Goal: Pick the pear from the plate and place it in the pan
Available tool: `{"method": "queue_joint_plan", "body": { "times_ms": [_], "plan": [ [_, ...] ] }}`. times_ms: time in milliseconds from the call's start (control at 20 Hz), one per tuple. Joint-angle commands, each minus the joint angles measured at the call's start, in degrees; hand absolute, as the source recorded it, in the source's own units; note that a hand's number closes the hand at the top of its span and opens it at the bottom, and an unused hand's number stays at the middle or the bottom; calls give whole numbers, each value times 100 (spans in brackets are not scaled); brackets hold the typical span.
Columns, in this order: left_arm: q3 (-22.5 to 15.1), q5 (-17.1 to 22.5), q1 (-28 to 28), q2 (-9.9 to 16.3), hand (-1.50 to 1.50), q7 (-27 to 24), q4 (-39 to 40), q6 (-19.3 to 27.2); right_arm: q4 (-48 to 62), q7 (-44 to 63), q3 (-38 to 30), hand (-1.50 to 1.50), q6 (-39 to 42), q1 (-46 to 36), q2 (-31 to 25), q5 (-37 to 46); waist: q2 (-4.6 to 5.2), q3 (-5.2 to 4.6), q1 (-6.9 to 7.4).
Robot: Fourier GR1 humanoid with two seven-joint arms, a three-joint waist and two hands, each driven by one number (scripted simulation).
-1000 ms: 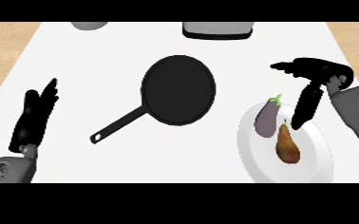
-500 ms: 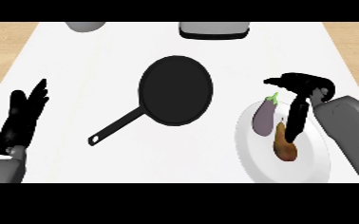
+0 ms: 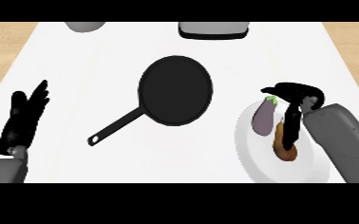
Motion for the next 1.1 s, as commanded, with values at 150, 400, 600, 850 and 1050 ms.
{"method": "queue_joint_plan", "body": {
  "times_ms": [150,400,600,850,1050],
  "plan": [
    [-21,-443,-268,-296,0,142,92,126,-309,-217,-304,-150,369,436,-5,388,-2,0,-32],
    [264,-332,-298,-199,0,499,-233,-133,-172,-241,-250,-150,32,613,478,935,-1,1,-15],
    [321,-387,-31,-289,0,209,-254,-213,635,-932,-226,-150,-83,443,486,1396,8,3,24],
    [473,-501,-183,-286,0,247,-150,-353,653,-823,-445,-150,90,409,611,1684,3,2,10],
    [492,-511,-181,-247,0,458,-336,-442,1020,-858,-347,-150,-60,361,937,1863,6,3,36]
  ]
}}
